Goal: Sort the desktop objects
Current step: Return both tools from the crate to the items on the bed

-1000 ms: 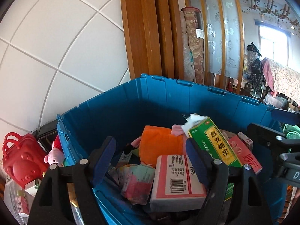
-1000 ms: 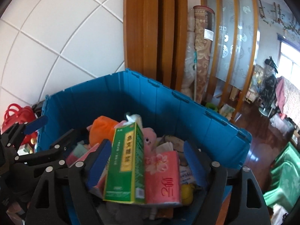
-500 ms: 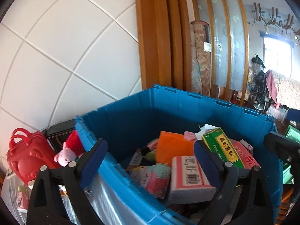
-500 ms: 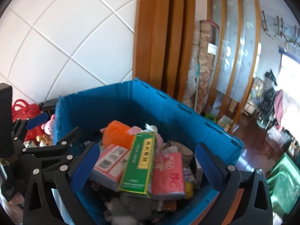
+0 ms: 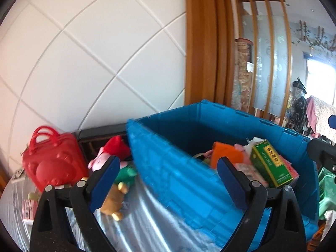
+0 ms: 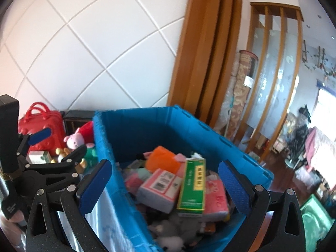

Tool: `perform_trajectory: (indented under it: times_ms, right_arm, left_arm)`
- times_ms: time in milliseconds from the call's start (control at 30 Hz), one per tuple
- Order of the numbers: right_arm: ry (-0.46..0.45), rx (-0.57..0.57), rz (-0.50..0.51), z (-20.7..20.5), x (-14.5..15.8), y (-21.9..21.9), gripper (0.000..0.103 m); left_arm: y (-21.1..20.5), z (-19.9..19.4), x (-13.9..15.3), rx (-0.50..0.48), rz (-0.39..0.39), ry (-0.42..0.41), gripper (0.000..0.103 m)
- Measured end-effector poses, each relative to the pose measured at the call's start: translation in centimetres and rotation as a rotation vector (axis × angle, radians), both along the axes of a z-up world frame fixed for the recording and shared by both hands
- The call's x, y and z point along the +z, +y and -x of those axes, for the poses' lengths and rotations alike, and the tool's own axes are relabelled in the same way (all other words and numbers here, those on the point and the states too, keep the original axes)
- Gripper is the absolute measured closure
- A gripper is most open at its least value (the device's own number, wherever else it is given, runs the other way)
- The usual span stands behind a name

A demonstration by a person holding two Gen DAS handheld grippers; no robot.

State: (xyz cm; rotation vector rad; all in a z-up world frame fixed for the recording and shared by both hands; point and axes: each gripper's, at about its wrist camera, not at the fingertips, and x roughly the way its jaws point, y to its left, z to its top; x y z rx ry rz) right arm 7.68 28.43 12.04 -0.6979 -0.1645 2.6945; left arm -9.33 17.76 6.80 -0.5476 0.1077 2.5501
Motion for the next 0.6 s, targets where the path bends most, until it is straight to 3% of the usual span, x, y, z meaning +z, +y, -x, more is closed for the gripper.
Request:
perform_trajectory:
  times_ms: [267, 600]
  right_arm:
    - [-0.067, 0.114, 0.044, 4.1, -3.3, -5.9, 0.0]
    - [-0.183, 0.314, 0.125, 13.2, -9.2, -14.7, 0.0]
  left_arm:
    - [-8.8, 2.1, -3.5, 0.145, 0.044, -0.072, 0.008]
    - [-24.9, 7.6, -11.6, 0.466, 0.161, -0.24, 0.008]
